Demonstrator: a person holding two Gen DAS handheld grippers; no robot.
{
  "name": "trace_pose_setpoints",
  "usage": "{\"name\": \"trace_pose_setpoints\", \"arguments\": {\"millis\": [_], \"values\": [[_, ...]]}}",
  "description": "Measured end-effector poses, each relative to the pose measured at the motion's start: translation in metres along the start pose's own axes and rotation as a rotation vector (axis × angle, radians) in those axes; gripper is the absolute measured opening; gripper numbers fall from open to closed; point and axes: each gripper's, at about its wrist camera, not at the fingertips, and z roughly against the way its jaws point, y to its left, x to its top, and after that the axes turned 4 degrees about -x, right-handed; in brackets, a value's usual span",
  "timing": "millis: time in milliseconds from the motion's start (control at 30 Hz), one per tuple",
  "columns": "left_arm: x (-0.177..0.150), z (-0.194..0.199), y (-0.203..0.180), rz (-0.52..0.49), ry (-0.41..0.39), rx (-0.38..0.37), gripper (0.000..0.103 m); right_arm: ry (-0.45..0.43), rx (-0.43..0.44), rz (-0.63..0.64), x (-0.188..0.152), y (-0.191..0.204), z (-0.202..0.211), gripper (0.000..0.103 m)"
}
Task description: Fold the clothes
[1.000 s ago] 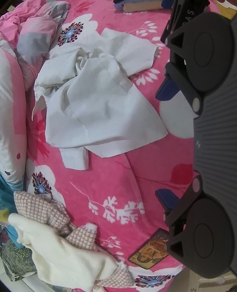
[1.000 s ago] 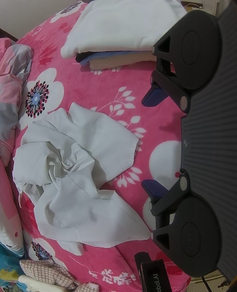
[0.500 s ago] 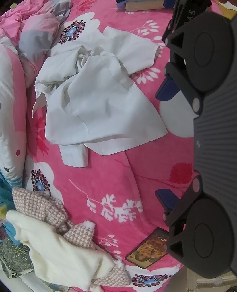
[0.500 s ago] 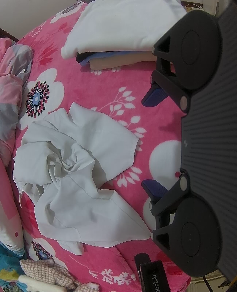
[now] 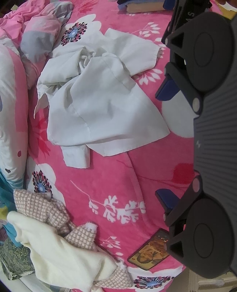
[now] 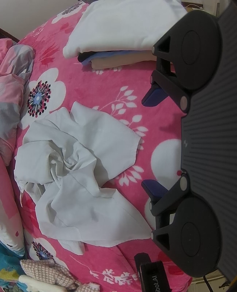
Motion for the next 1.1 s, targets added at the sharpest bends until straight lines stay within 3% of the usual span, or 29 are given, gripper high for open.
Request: {"name": "trace_pose_setpoints", "arguments": {"millis": [433,700,867,1100], "values": [[0.004,-0.004,0.009,0.002,-0.005,-0.038,0.103,0.006,-0.023,0.000,0.006,0.006,-0.004,0.087],[0.006,-0.001,0.015,-0.033,-0.119,-0.133,0.103,-0.023,0.010,-0.037,0.009,0.003,-0.004,0.087],[0.011,-0.001,0.021,-0.037,-0.188,-0.214,0.103,-0.086,0.062,-0.052,0.013,-0.003,0.002,0.087],[0.027,-0.016,0.037,-0.011,-0.186,-0.243,0.103,-0.180,0.105,-0.051,0.040,-0.012,-0.001,0.087]]}}
